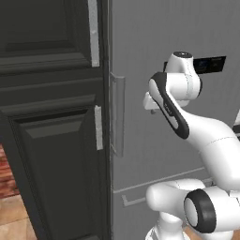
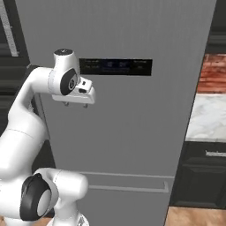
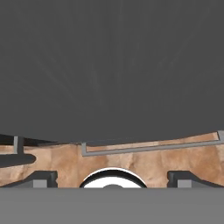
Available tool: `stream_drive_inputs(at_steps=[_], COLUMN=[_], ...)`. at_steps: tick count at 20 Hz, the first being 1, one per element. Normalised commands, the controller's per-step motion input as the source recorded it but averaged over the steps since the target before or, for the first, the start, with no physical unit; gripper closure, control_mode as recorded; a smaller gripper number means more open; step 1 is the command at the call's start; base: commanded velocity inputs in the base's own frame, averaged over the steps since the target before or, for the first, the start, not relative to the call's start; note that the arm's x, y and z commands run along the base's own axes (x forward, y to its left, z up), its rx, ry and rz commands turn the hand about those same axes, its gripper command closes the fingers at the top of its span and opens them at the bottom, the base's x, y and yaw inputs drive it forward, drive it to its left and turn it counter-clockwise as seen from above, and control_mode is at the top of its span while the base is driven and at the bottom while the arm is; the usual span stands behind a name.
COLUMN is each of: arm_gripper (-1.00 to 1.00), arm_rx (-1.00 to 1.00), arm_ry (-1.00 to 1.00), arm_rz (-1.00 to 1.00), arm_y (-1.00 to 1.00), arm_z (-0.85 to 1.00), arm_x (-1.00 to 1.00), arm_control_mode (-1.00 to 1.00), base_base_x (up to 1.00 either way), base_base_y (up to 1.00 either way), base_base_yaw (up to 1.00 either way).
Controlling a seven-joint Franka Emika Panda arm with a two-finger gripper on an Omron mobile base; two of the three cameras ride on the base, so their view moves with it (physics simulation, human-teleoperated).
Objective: Retrieve a lemon from the fridge and place it on the cutting board with the fish.
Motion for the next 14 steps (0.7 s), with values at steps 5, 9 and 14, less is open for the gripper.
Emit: stream_drive_inputs(at_steps=[5,9,14], arm_gripper=[-1.00,-1.00,-1.00], arm_rx=[0.00,0.00,0.00], arm_ry=[0.00,0.00,0.00], arm_rz=[0.00,0.00,0.00], arm_y=[0.00,0.00,0.00], arm_z=[0.00,0.00,0.00], arm_x=[0.00,0.00,0.00], arm_control_mode=[1.00,1.00,1.00], base_base_x=[-0.16,-0.10,-0.06], base_base_y=[0.38,0.40,0.41], base_base_yaw=[-0.24,-0.25,-0.23])
